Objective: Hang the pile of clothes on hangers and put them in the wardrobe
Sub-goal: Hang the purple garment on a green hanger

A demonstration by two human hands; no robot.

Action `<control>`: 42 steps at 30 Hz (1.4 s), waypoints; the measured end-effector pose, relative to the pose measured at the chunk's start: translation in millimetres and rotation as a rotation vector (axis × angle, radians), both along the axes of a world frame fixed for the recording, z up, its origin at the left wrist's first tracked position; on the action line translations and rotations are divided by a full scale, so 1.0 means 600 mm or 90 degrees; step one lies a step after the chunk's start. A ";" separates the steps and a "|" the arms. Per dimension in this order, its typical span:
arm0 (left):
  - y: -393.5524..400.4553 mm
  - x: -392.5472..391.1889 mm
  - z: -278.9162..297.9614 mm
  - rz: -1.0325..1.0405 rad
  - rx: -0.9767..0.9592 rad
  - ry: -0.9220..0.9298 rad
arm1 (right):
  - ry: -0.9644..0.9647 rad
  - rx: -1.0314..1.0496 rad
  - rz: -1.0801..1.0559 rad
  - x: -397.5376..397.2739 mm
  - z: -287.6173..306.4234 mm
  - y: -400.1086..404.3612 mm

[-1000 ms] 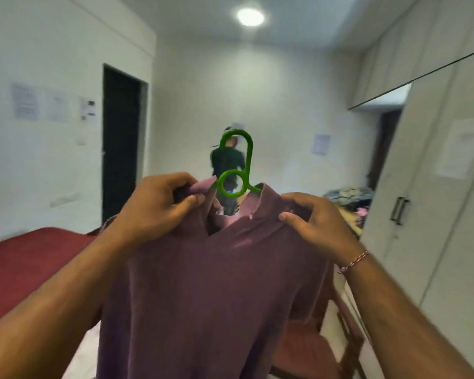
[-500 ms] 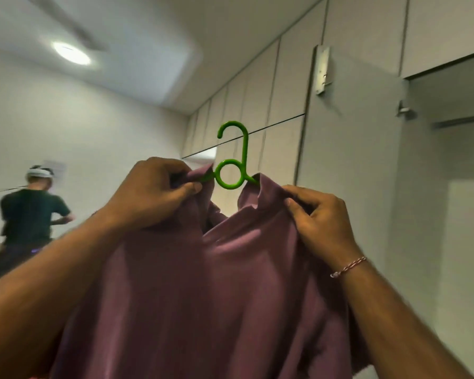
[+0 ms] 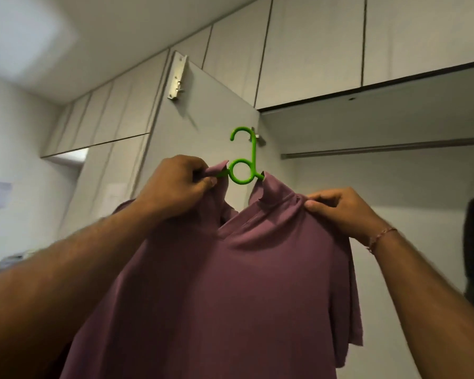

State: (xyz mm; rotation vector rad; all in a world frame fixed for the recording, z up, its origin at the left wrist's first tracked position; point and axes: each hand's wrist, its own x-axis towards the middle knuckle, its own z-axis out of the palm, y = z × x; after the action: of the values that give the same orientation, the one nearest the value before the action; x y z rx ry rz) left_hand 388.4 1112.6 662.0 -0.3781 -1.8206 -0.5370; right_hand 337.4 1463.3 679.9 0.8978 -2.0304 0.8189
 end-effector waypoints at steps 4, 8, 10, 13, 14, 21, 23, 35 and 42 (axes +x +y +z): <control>0.116 -0.101 0.027 -0.084 -0.001 -0.003 | -0.031 -0.003 -0.047 -0.020 0.022 0.126; 0.217 -0.215 0.050 -0.160 0.021 -0.034 | -0.036 0.020 -0.150 -0.032 0.042 0.216; 0.265 -0.278 0.065 -0.162 0.020 -0.067 | 0.015 0.039 -0.240 -0.038 0.055 0.247; 0.318 -0.362 0.086 -0.075 0.009 -0.123 | 0.112 0.094 -0.455 -0.058 0.083 0.284; 0.336 -0.386 0.096 -0.066 0.000 -0.132 | 0.136 0.128 -0.549 -0.065 0.094 0.295; 0.511 -0.478 0.136 -0.081 -0.185 -0.087 | 0.137 0.193 -0.945 -0.080 0.144 0.338; 0.573 -0.486 0.142 -0.069 -0.231 -0.027 | 0.134 0.210 -1.026 -0.093 0.159 0.353; 0.850 -0.518 0.188 -0.140 -0.292 0.144 | 0.315 0.134 -1.207 -0.204 0.267 0.523; 0.928 -0.566 0.201 -0.173 -0.269 0.154 | 0.231 0.201 -1.279 -0.239 0.295 0.583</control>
State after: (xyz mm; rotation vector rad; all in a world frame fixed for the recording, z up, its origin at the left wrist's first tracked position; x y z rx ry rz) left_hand 48.9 1669.2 782.7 -0.9471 -1.6487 -0.2701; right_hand 193.9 1812.9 856.6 -0.9182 -1.6333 -0.7355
